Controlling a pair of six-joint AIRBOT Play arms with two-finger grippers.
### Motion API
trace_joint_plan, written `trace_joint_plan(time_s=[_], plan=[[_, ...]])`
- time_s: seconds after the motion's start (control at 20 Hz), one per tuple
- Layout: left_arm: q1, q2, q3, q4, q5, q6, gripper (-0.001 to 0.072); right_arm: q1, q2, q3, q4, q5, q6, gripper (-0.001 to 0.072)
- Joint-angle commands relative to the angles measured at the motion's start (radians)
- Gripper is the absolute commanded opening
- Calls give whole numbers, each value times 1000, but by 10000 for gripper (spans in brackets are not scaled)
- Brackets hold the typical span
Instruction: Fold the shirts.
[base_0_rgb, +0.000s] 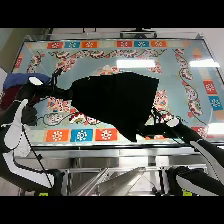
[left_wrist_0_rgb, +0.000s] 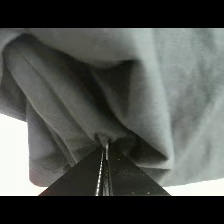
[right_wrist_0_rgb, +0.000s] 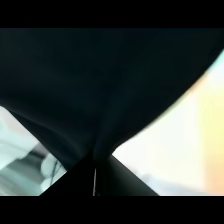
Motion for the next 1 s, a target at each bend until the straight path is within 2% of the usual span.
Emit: trace_joint_plan(time_s=[0.0,0.15,0.2,0.35,0.6,0.65,0.75,0.85,0.95], plan=[[6,1,95,-1,-114,-10,21,27,-19,25,166,-23,-161,18],[37,39,216,-11,-234,-83,21,-7,25,103,156,85,-190,18],[51,72,236,-47,-258,-83,21,-30,58,143,151,121,-199,18],[114,232,249,-214,-285,-81,21,-146,241,307,148,207,-237,18],[222,565,249,-509,-288,-71,21,-378,602,580,149,225,-241,18],[241,644,249,-578,-271,-42,21,-420,667,632,148,225,-248,18],[272,806,250,-623,-180,1,21,-496,772,725,148,216,-318,18],[311,954,251,-620,-49,43,21,-568,846,797,137,187,-375,18],[360,1039,251,-560,59,62,22,-630,873,816,108,185,-374,18]])
